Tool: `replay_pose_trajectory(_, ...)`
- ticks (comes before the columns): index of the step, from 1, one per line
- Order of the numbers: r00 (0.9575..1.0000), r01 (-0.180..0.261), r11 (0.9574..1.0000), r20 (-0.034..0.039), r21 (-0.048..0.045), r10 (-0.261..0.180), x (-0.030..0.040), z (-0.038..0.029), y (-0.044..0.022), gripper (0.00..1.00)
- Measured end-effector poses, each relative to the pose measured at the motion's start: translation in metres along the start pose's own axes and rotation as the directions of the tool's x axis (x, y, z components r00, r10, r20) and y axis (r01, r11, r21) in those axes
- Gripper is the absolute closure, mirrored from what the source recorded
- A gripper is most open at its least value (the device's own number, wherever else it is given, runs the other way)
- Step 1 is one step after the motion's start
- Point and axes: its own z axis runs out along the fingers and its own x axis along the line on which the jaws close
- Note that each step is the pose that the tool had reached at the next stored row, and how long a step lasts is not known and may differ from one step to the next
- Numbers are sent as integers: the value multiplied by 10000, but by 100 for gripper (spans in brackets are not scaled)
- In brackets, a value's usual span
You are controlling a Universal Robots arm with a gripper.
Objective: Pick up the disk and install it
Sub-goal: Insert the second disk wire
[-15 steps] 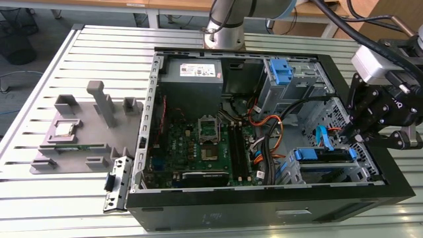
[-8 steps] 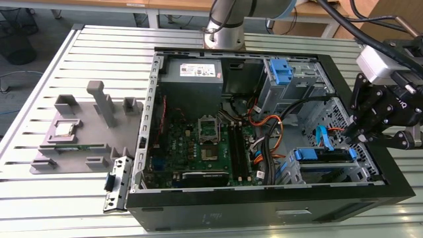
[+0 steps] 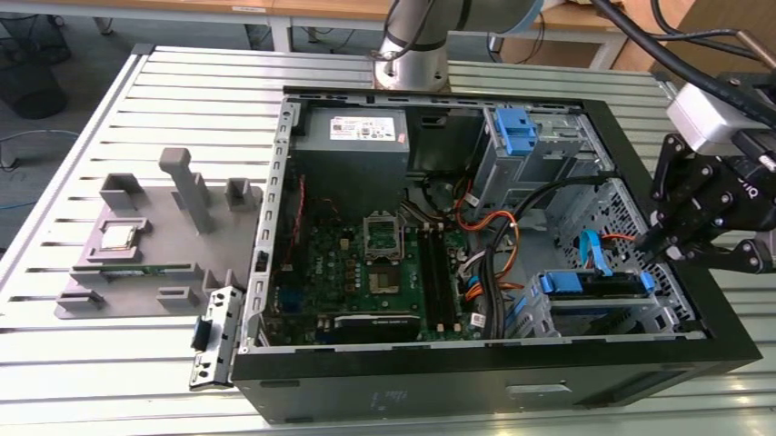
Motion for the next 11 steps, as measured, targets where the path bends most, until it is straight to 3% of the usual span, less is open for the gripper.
replay_pose_trajectory(11, 10000, 0, 10000, 22, 1, 0, -121, 12, -3, 77)
